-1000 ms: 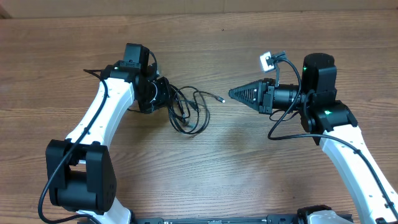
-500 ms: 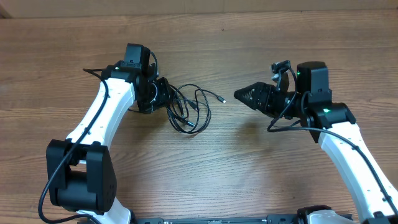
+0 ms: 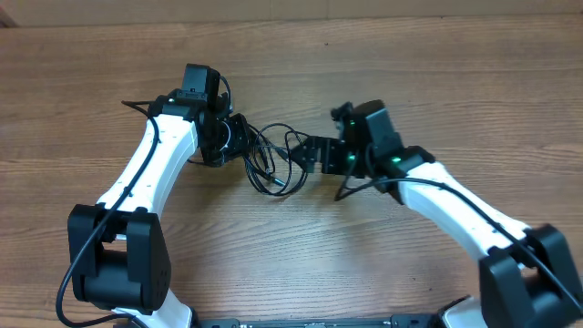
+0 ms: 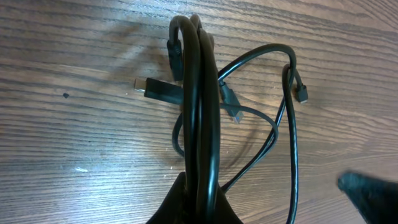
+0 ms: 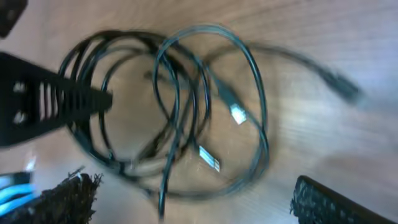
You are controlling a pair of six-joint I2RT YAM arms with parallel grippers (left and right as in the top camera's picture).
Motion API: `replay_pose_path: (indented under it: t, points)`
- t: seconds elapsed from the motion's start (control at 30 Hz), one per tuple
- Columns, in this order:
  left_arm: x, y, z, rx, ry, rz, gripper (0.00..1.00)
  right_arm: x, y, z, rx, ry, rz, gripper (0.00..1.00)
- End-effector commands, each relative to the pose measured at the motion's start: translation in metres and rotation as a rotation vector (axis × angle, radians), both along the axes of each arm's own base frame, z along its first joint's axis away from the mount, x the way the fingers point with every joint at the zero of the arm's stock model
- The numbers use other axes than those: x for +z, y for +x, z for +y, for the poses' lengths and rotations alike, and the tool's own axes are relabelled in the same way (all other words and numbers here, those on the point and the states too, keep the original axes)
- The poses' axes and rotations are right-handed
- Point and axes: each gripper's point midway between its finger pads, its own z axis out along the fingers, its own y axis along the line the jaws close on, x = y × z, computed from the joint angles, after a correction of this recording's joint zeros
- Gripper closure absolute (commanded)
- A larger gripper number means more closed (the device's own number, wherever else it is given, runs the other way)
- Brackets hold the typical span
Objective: Untangle cables
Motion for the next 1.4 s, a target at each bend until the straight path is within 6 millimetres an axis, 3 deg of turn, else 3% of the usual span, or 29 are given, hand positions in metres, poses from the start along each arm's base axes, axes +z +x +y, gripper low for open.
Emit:
replay_pose_path:
  t: [0.0, 0.13, 0.27, 0.4, 0.6, 0.77, 0.97, 1.1, 1.17, 1.27, 1.37]
  points:
    - [-0.004, -0.001, -0.001, -0.006, 0.002, 0.010, 0.96, -0.027, 0.007, 0.003, -0.034, -0.139, -0.047, 0.00]
    - [-0.001, -0.004, -0.009, -0.032, -0.044, 0.018, 0.96, -0.046, 0.010, 0.005, -0.062, -0.223, -0.072, 0.00]
    - [0.011, -0.011, -0.031, -0.208, -0.169, -0.036, 0.96, -0.055, 0.019, -0.009, -0.145, -0.303, -0.094, 0.00]
    - [0.054, -0.029, -0.075, -0.528, -0.490, -0.213, 0.96, -0.066, 0.021, -0.025, -0.191, -0.388, -0.092, 0.02]
    - [0.066, -0.034, -0.074, -0.568, -0.515, -0.255, 0.96, -0.079, 0.014, -0.057, -0.255, -0.540, -0.058, 0.17]
    - [0.089, -0.030, -0.047, -0.555, -0.416, -0.359, 0.96, -0.086, 0.004, -0.087, -0.398, -0.630, 0.009, 0.21]
    - [0.113, -0.009, 0.027, -0.274, -0.170, -0.418, 0.96, -0.094, -0.006, -0.125, -0.556, -0.649, 0.147, 0.27]
    - [0.124, -0.005, 0.073, -0.079, -0.097, -0.418, 0.96, -0.098, -0.011, -0.151, -0.612, -0.672, 0.218, 0.27]
    - [0.124, -0.005, 0.086, -0.009, -0.103, -0.400, 0.96, -0.100, -0.015, -0.162, -0.628, -0.677, 0.265, 0.27]
    - [0.119, -0.005, 0.094, 0.028, -0.074, -0.379, 0.96, -0.103, -0.021, -0.165, -0.625, -0.666, 0.308, 0.28]
    - [0.112, -0.002, 0.116, 0.168, 0.005, -0.331, 0.96, -0.104, -0.025, -0.168, -0.647, -0.669, 0.332, 0.29]
